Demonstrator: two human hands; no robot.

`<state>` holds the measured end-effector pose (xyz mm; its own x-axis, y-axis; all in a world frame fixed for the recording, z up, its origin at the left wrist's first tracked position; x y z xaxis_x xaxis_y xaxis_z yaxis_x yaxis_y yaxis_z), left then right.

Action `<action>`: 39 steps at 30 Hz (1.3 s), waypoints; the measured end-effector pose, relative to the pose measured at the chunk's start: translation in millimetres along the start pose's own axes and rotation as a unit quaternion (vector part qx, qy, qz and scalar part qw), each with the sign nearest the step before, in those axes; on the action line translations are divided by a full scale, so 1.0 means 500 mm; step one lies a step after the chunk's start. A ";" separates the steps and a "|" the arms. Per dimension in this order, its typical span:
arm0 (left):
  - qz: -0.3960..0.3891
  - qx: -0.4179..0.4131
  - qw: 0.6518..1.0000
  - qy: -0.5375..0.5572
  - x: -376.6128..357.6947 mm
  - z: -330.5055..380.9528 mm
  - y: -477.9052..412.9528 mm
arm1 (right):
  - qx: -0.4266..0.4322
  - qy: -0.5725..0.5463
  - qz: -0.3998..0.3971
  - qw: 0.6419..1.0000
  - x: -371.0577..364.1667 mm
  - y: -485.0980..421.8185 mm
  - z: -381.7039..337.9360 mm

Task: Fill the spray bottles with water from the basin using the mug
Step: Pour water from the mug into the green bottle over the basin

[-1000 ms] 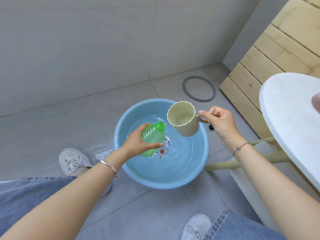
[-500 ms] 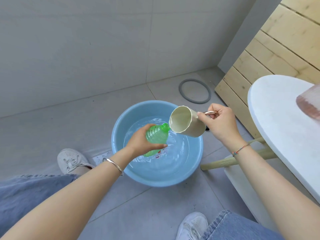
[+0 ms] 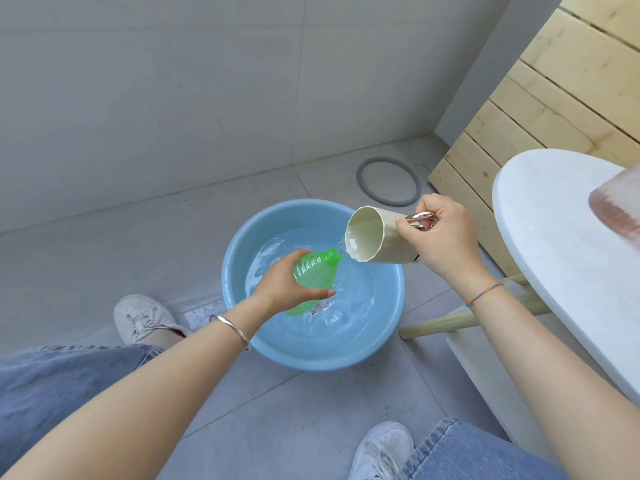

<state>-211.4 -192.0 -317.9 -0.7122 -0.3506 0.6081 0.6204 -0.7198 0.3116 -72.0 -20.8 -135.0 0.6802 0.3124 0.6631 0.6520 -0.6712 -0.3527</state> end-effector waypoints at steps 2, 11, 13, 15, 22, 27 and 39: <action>-0.001 0.001 1.000 0.000 -0.001 0.000 0.000 | 0.012 0.005 0.000 1.000 0.000 -0.001 -0.007; -0.006 0.006 1.000 0.005 -0.010 -0.009 0.000 | 0.075 0.042 -0.012 0.996 -0.008 -0.002 -0.046; -0.002 0.004 1.000 0.004 -0.009 -0.006 0.000 | 0.090 0.058 -0.011 0.994 -0.008 -0.002 -0.053; 0.000 0.004 1.000 0.005 -0.009 -0.004 0.002 | 0.107 0.075 -0.010 0.991 -0.010 -0.002 -0.061; -0.003 0.009 1.000 0.014 -0.011 -0.005 0.006 | 0.146 0.087 -0.012 0.985 -0.018 -0.001 -0.081; -0.006 0.011 1.000 0.021 -0.017 -0.003 0.007 | 0.186 0.102 -0.012 0.977 -0.028 0.007 -0.100; -0.008 0.004 0.999 0.054 -0.023 0.000 0.005 | 0.309 0.154 -0.005 0.938 -0.061 0.028 -0.148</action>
<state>-201.6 -189.6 -324.0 -0.7530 -0.4014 0.5215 0.6108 -0.7212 0.3267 -108.5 -89.7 -111.4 0.6054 0.0439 0.7947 0.7928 -0.1210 -0.5973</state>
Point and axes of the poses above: each hand's wrist, its own y-axis away from the middle knuckle, its own x-axis out of the back of the hand, z = x × y, the point moved 9 cm from there along -y, towards the middle knuckle, and after that the axes turned 5 degrees about -y, right-handed, at the moved point
